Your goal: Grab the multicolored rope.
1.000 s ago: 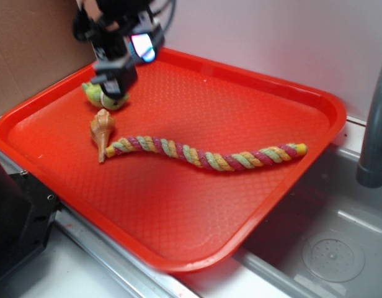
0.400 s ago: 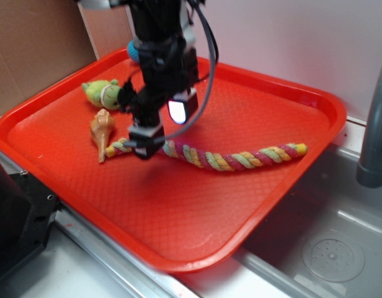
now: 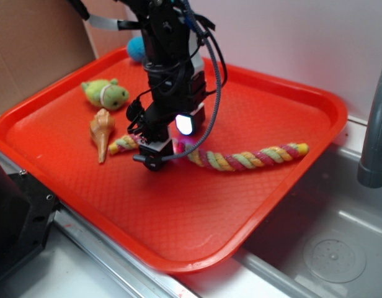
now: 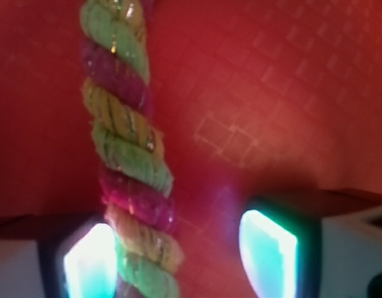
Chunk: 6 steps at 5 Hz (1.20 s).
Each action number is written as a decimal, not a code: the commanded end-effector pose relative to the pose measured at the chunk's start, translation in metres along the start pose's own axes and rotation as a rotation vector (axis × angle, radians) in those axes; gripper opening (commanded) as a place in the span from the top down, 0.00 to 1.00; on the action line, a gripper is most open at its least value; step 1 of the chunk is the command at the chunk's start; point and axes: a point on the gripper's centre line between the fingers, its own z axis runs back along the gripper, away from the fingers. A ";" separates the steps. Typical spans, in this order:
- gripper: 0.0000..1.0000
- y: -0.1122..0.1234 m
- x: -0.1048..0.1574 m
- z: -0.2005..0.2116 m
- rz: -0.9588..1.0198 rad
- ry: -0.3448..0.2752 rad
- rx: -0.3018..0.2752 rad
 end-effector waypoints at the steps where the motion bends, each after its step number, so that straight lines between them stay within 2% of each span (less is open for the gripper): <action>1: 1.00 -0.005 -0.002 -0.004 -0.001 0.025 0.002; 2: 1.00 0.001 -0.005 0.001 0.024 0.027 0.017; 3: 1.00 0.008 -0.006 0.022 0.150 0.129 0.065; 4: 1.00 0.004 -0.010 0.067 0.403 0.134 0.103; 5: 1.00 0.002 -0.016 0.096 0.652 0.104 0.040; 6: 1.00 -0.005 -0.030 0.130 0.901 0.047 0.023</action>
